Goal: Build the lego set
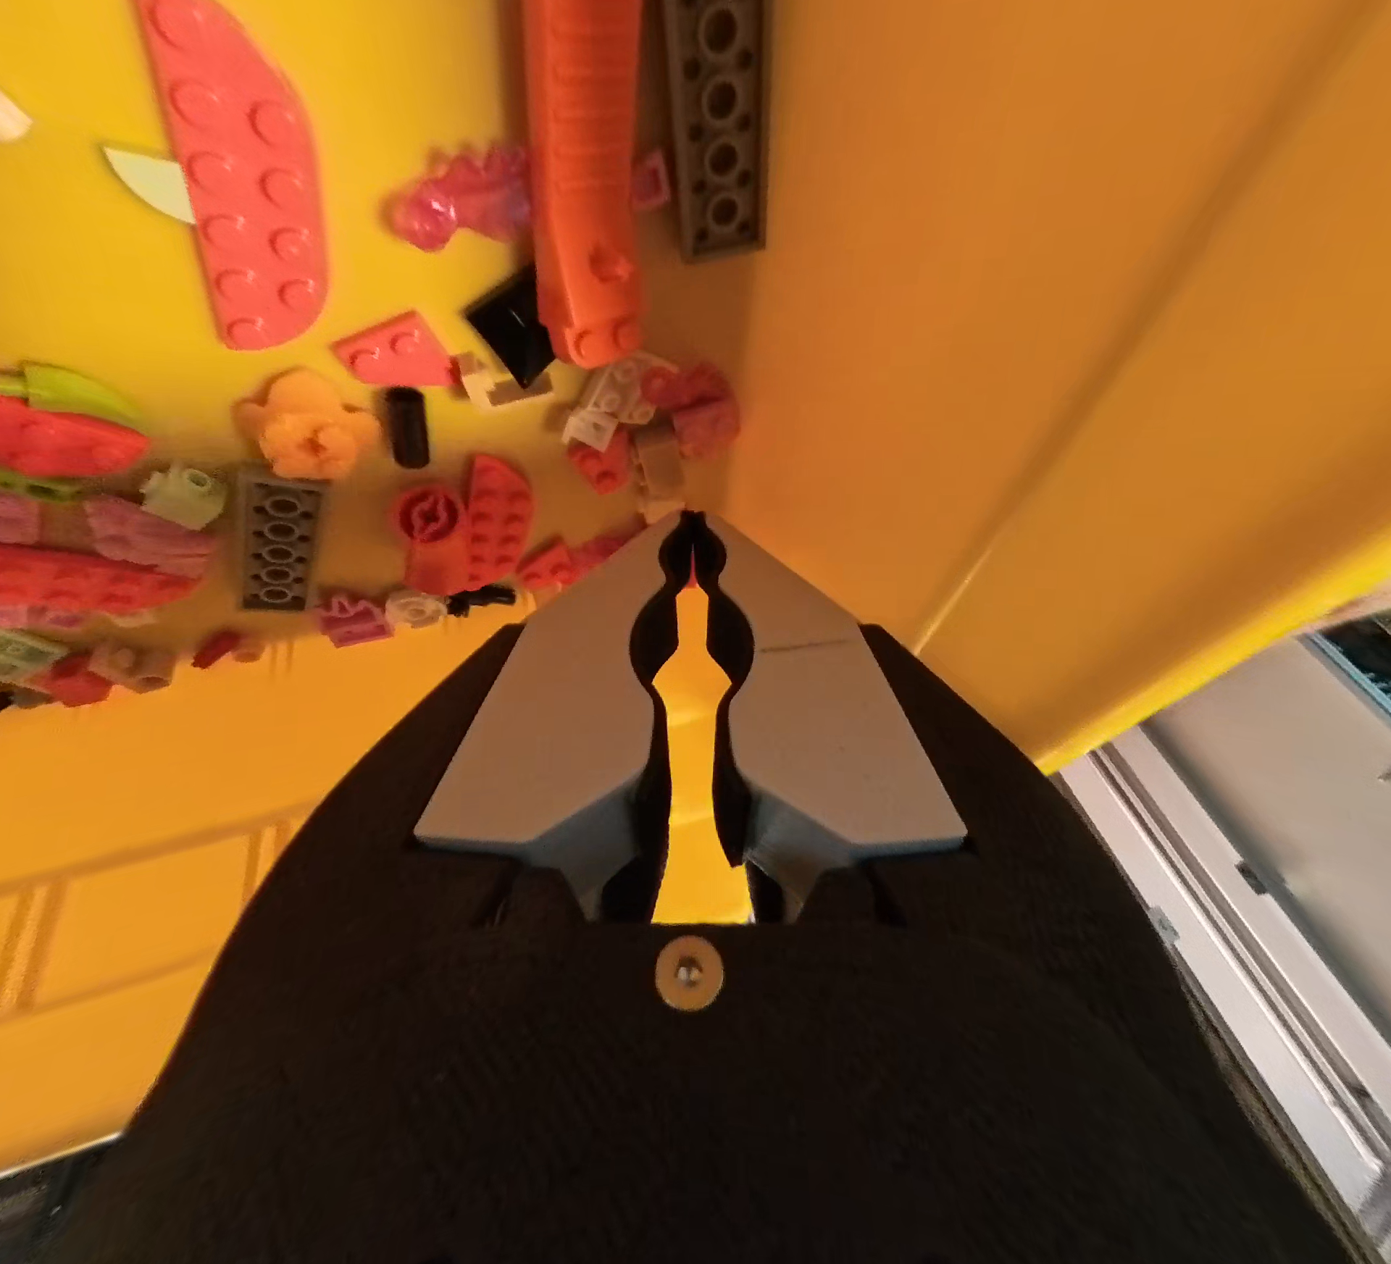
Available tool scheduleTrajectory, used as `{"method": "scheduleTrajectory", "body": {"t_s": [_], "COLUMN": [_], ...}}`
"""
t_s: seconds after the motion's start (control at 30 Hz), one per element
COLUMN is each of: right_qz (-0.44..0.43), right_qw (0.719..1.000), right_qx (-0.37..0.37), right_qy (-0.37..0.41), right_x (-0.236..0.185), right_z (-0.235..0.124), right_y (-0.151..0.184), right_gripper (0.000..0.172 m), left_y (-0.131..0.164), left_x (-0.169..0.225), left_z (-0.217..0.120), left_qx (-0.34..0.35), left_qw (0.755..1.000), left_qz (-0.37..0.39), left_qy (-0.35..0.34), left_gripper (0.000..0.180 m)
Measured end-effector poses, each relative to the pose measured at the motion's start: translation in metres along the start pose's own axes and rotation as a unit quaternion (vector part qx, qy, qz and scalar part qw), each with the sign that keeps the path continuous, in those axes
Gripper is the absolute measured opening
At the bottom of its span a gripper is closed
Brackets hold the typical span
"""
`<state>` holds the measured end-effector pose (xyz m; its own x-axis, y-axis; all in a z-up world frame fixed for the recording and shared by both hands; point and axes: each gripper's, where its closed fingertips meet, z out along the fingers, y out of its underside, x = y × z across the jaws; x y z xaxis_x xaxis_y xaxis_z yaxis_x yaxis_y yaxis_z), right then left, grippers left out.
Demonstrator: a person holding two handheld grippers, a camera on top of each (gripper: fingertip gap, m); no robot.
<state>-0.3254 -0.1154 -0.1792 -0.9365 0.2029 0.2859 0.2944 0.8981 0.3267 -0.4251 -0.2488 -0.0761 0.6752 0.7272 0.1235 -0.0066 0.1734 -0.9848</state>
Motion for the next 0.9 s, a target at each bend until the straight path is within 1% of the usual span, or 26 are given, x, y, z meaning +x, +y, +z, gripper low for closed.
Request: {"method": "scheduleTrajectory", "body": {"t_s": [0.1, 0.2, 0.23, 0.33, 0.47, 0.53, 0.57, 0.63, 0.67, 0.7, 0.77, 0.9], "right_qz": [-0.002, 0.002, 0.004, 0.007, 0.02, 0.049, 0.076, 0.145, 0.175, 0.195, 0.21, 0.222], "right_qw": [1.0, 1.0, 1.0, 0.998, 0.999, 0.997, 0.994, 0.975, 0.966, 0.961, 0.963, 0.955], "right_qx": [-0.012, -0.007, -0.001, 0.02, 0.008, 0.022, 0.037, 0.082, 0.099, 0.107, 0.102, 0.12], "right_qy": [0.02, 0.021, 0.009, -0.057, -0.033, -0.048, -0.072, -0.145, -0.164, -0.162, -0.136, -0.154], "right_x": [0.004, 0.003, -0.001, -0.022, -0.008, -0.009, -0.014, -0.029, -0.031, -0.027, -0.015, -0.016], "right_z": [0.003, 0.005, 0.004, -0.001, -0.005, -0.002, -0.002, -0.008, -0.011, -0.012, -0.01, -0.016], "right_y": [0.0, -0.003, -0.005, -0.009, 0.002, -0.002, -0.008, -0.025, -0.032, -0.035, -0.031, -0.034], "right_gripper": [0.0, 0.0, 0.0, 0.0, 0.0, 0.0, 0.0, 0.0, 0.0, 0.0, 0.0, 0.0], "left_y": [0.0, 0.0, 0.0, 0.0, -0.001, 0.0, 0.0, 0.0, 0.0, 0.0, 0.0, 0.0], "left_x": [0.0, 0.0, 0.0, 0.0, -0.002, -0.002, -0.001, -0.001, -0.001, -0.001, -0.001, -0.001], "left_z": [0.0, 0.0, 0.0, 0.0, -0.001, 0.0, 0.0, 0.0, 0.0, 0.0, 0.0, 0.0], "left_qx": [0.001, 0.001, 0.001, 0.001, 0.003, 0.002, 0.002, 0.001, 0.001, 0.001, 0.001, 0.001], "left_qw": [1.0, 1.0, 1.0, 1.0, 1.0, 1.0, 1.0, 1.0, 1.0, 1.0, 1.0, 1.0], "left_qz": [-0.002, -0.002, -0.001, -0.002, -0.008, -0.008, -0.006, -0.005, -0.005, -0.005, -0.006, -0.005], "left_qy": [0.0, 0.0, 0.0, 0.001, 0.001, 0.001, 0.001, 0.001, 0.001, 0.001, 0.001, 0.002], "left_gripper": [0.008, 0.008, 0.008, 0.008, 0.008, 0.008, 0.008, 0.008, 0.008, 0.008, 0.008, 0.008]}}
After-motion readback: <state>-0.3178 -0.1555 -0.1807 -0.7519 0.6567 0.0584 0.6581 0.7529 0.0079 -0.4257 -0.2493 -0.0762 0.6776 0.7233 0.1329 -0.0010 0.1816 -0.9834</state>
